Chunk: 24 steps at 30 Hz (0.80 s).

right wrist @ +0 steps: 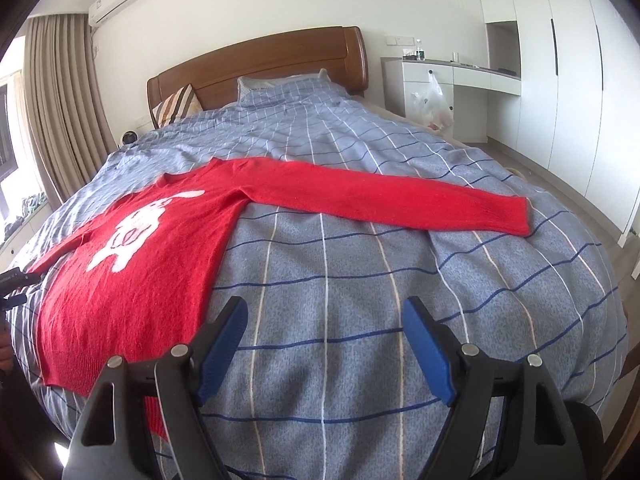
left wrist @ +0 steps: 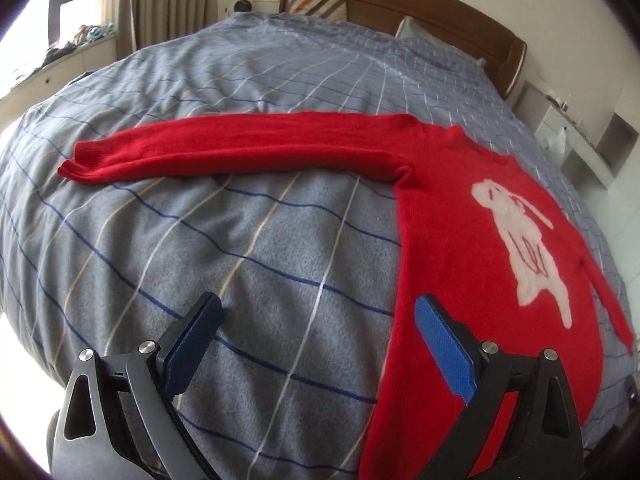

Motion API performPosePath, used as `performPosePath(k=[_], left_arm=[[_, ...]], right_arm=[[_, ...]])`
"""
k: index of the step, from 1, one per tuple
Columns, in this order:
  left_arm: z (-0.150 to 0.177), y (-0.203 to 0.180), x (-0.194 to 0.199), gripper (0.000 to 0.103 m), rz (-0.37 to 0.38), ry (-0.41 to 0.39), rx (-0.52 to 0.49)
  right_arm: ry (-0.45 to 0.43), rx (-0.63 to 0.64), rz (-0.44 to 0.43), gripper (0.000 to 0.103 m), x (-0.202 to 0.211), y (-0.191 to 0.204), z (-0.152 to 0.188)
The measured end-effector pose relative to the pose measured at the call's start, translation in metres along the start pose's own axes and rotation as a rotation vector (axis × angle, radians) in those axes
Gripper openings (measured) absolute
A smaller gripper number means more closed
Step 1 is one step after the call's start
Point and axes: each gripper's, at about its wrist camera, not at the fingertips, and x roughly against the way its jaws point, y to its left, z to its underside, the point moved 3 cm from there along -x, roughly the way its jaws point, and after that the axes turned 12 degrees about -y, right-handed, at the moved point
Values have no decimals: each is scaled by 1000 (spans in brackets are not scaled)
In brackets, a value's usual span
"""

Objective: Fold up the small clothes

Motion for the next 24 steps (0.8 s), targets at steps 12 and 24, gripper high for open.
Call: performPosePath(k=[12,24], left_arm=[[21,2,-8,103,2,8,-44],[22,5,-8,103,49,8,-46]], right_arm=[[36,3,-26,79,-12,7,8],[49,-36,-19,79,-15,-1,9]])
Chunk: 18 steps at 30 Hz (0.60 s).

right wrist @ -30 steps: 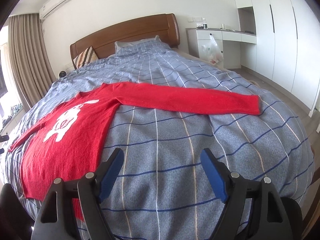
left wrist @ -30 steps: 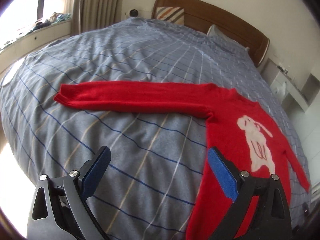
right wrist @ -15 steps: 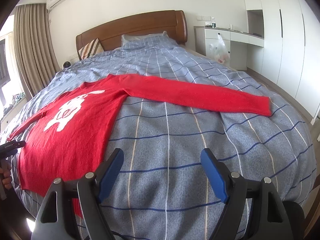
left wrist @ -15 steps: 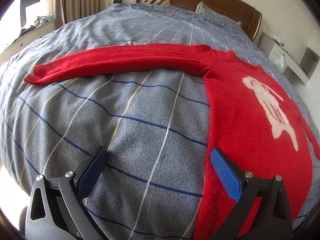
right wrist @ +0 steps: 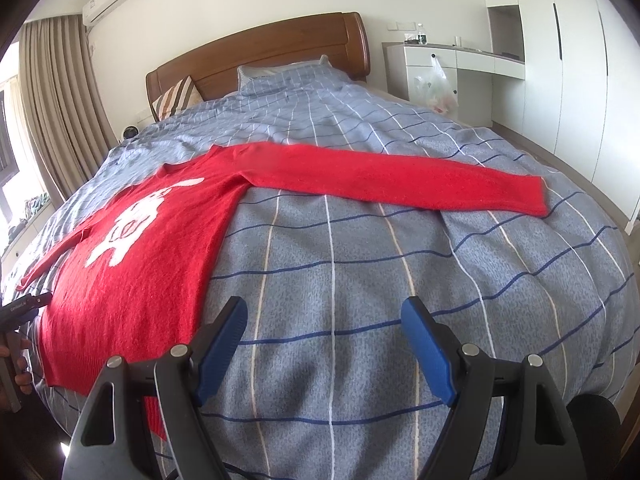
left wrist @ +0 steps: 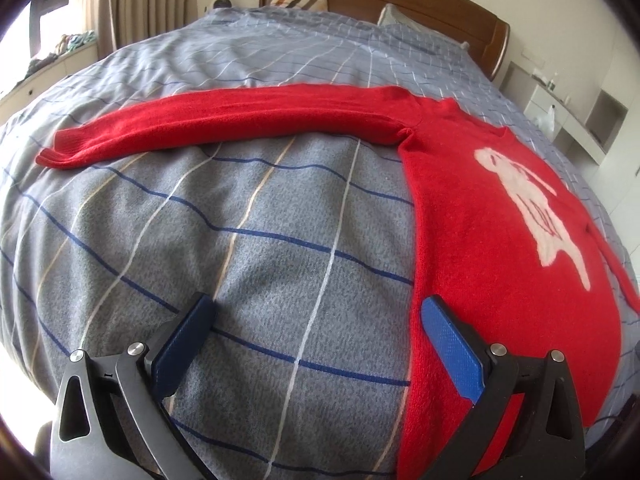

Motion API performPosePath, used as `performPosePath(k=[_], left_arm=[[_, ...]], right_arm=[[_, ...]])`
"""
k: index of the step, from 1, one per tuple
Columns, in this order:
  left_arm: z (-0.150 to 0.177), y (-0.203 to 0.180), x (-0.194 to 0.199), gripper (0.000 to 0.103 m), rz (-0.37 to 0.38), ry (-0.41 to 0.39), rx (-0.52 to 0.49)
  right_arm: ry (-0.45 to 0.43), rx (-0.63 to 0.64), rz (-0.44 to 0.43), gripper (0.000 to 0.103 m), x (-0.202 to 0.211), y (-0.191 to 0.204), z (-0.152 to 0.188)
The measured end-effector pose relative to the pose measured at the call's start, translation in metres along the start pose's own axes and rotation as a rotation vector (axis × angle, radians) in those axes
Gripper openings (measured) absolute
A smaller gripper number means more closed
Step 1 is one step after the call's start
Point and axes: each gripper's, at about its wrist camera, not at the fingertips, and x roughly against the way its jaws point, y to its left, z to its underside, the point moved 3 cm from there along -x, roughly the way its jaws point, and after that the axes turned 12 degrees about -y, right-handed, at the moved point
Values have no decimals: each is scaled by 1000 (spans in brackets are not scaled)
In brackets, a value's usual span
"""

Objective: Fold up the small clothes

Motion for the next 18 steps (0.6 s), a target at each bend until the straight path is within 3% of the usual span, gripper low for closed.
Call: performPosePath(k=[18], left_arm=[[3,-9,-1,103,-32,-7,-59]], right_arm=[[14,26,-21,79,-4,12,2]])
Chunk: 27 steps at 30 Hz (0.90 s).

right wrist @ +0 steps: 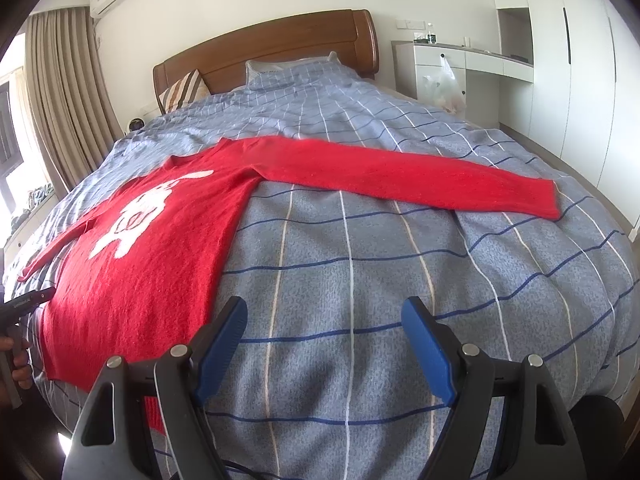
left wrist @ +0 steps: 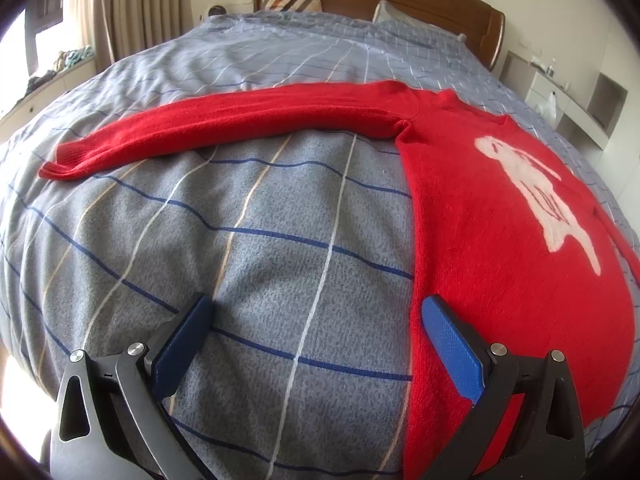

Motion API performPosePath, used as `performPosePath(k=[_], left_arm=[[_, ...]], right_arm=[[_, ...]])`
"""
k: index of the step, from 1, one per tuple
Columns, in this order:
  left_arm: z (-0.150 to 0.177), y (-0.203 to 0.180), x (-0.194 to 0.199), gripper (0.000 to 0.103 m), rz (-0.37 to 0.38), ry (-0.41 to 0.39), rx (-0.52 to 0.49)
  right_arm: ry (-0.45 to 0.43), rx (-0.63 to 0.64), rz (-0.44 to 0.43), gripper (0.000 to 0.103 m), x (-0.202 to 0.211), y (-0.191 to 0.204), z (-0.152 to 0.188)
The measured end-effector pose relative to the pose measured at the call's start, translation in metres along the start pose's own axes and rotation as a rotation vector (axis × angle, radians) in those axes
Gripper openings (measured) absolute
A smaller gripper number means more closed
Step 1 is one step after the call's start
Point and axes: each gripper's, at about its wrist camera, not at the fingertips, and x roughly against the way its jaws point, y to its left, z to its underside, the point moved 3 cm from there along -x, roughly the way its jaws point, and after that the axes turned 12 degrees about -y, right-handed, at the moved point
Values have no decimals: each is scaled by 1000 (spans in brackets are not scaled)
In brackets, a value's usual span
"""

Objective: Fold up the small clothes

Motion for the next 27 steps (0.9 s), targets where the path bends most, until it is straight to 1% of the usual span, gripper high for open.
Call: performPosePath(k=[12,16,21,27], left_arm=[[-3,1,4,103,-6,-7,18],[-6,2,11,103,1,-43,30],[-9,-2,18,103,-10,-94,1],[-12,0,20,103,-30,-112,0]], right_arm=[[11,8,-13,80,-4,4,4],[10,4,-15,80,-3,3,4],[14,-2,-15,80,-3,2,4],[17,-3,-14,80,-3,2,4]])
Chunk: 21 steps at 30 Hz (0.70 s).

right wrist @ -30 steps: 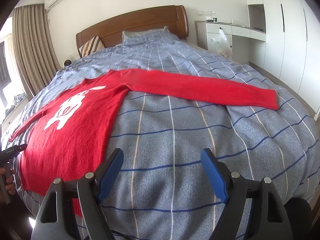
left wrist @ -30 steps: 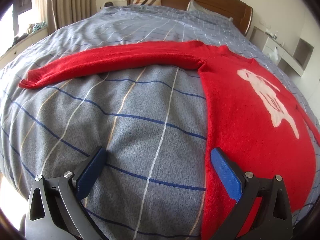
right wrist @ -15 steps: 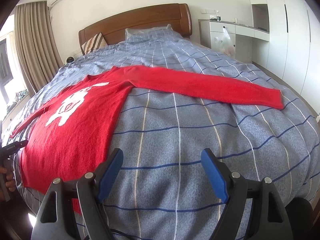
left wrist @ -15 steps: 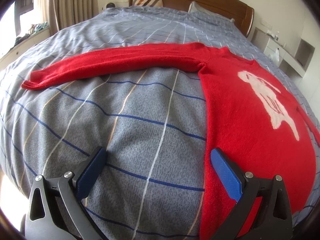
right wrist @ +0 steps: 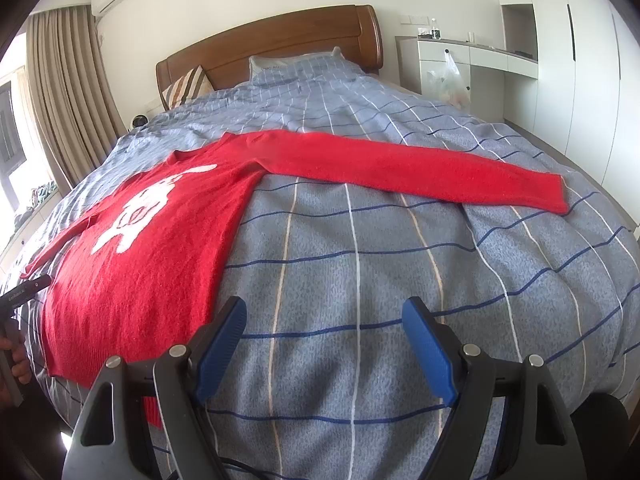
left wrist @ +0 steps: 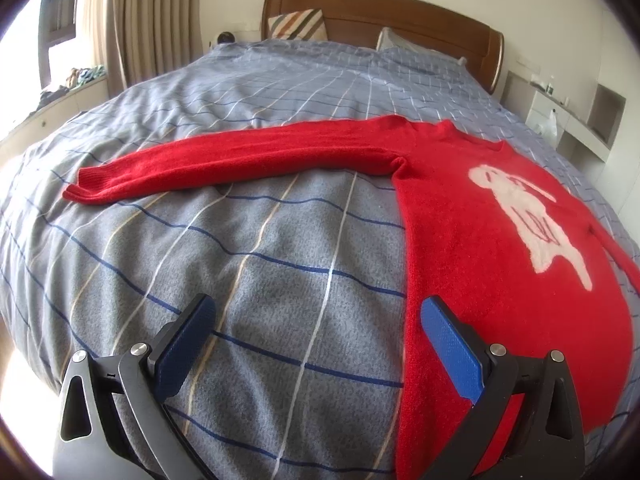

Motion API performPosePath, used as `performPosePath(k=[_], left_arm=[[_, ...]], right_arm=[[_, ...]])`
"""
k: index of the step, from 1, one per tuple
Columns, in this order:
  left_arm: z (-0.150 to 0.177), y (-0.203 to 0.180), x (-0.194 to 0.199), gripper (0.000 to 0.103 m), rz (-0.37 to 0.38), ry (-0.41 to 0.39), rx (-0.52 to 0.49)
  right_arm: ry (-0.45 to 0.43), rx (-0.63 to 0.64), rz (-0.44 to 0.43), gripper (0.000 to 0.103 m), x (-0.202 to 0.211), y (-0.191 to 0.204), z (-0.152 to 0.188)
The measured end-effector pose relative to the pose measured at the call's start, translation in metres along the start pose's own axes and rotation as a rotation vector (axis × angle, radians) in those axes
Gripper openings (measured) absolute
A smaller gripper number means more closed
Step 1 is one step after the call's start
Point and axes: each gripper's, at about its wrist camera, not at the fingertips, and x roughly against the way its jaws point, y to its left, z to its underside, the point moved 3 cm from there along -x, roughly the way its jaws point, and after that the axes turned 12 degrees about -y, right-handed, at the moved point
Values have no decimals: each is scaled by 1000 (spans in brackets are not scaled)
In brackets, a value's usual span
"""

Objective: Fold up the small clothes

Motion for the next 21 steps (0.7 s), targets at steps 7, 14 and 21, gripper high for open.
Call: performPosePath(k=[7,14,21], left_arm=[[-2,8,6,103,-15,-20,36],[-3,15,5,103,-29,-19,62],[-4,15,6,103,-34,-30,58]], right_arm=[[-2,2,0,80,0,1,0],[0,2,-3,80,-1,2,0],[2,1,-4,80,-1,2,1]])
